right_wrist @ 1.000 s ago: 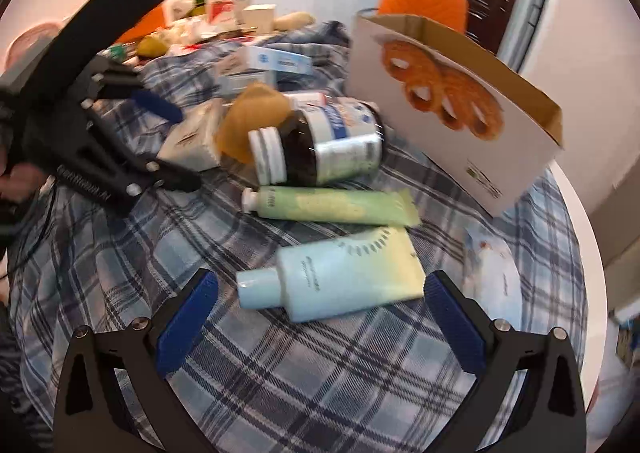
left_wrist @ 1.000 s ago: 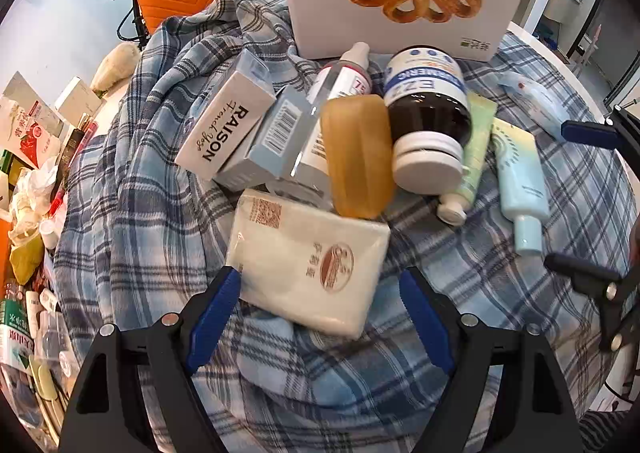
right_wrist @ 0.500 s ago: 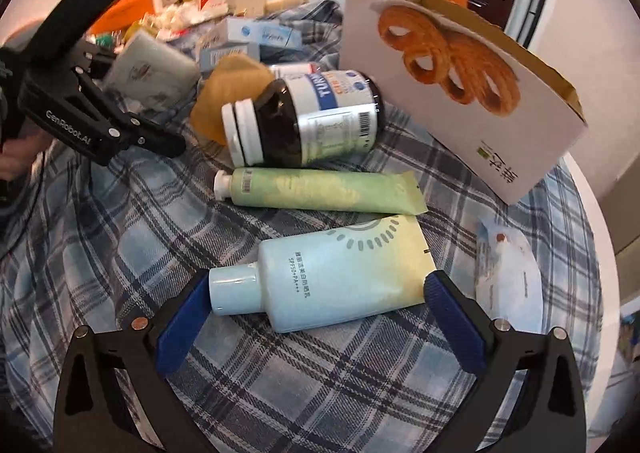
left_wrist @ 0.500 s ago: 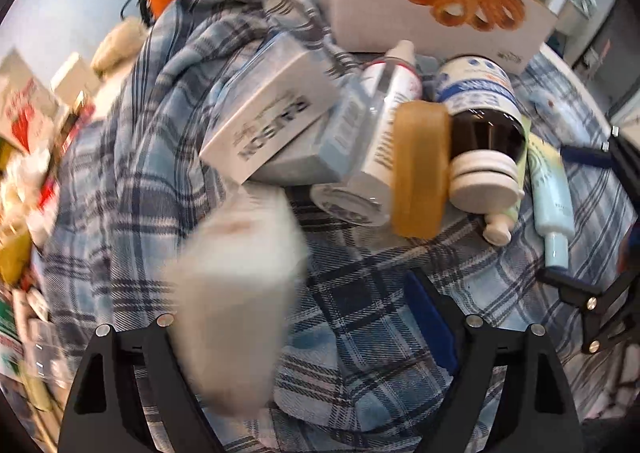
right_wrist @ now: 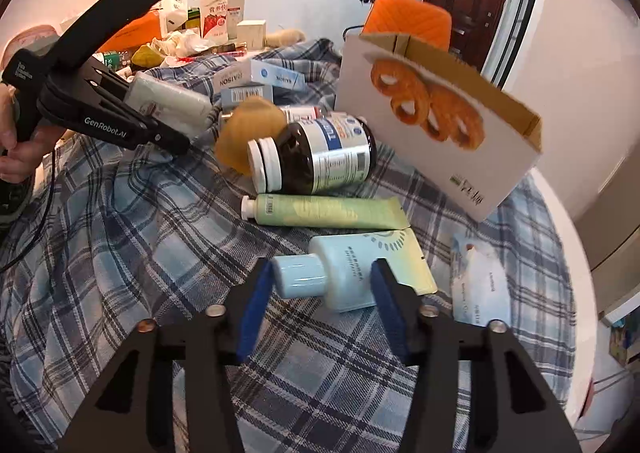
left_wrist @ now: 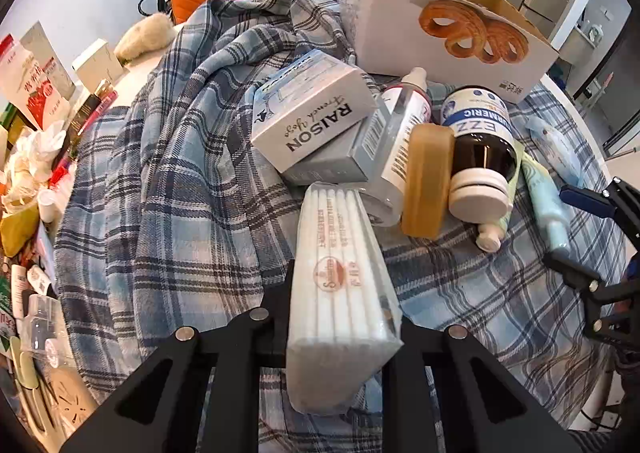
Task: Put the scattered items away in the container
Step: 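Grasp the white tissue pack with the left tool while the right tool grasps the blue tube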
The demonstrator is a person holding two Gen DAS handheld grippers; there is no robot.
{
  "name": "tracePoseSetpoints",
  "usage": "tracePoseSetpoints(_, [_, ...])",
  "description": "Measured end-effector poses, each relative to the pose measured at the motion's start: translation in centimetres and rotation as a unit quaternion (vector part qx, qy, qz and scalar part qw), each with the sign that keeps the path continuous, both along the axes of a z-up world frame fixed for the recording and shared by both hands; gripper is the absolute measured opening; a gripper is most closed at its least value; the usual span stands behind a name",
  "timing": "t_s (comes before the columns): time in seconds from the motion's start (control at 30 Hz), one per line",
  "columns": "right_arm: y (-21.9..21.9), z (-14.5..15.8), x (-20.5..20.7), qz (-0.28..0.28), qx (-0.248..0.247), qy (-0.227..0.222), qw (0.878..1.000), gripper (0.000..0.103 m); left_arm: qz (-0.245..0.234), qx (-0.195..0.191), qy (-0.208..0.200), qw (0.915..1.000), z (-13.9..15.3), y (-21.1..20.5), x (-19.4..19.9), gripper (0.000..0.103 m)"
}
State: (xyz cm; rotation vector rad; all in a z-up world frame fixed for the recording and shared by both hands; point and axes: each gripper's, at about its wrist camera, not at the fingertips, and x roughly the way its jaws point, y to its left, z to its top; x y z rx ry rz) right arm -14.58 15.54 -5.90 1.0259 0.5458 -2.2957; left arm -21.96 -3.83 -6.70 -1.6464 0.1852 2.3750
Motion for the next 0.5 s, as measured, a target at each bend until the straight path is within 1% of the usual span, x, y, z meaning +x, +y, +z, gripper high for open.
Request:
tracePoseSetpoints(0.1, [-0.3,0.4,0.2,-0.006,-0.001,0.003,1.0,0.043,-0.002,0.01,-0.006,0.9999,0.3,0.4,0.8,0.019])
tracePoseSetpoints(0.23, [0.5,1.5,-0.1,-0.024,-0.049,-0.019,0.998,0.039,-0.013,0.02,0.007,0.9997,1.2,0.8,1.6,0.019])
tracePoseSetpoints(0.33, [1.3,2.6,-0.3,-0.031,-0.093,-0.039,0.994,0.037,-0.03,0.028,0.017,0.999,2.2,1.7,2.5,0.018])
tracePoseSetpoints(0.43, [2.0,3.6,-0.1,-0.04,-0.117,-0.036,0.992,0.03,-0.041,0.036,0.021,0.9983,3.1,2.6,3.2,0.018])
tracePoseSetpoints(0.47, [2.2,4.1,0.0,-0.042,-0.121,-0.031,0.991,0.021,-0.044,0.039,0.023,0.998,3.4,2.9,3.3,0.018])
tracePoseSetpoints(0.5, [2.4,4.5,0.2,-0.044,-0.125,-0.027,0.991,0.021,-0.048,0.039,0.027,0.9977,3.7,3.2,3.5,0.018])
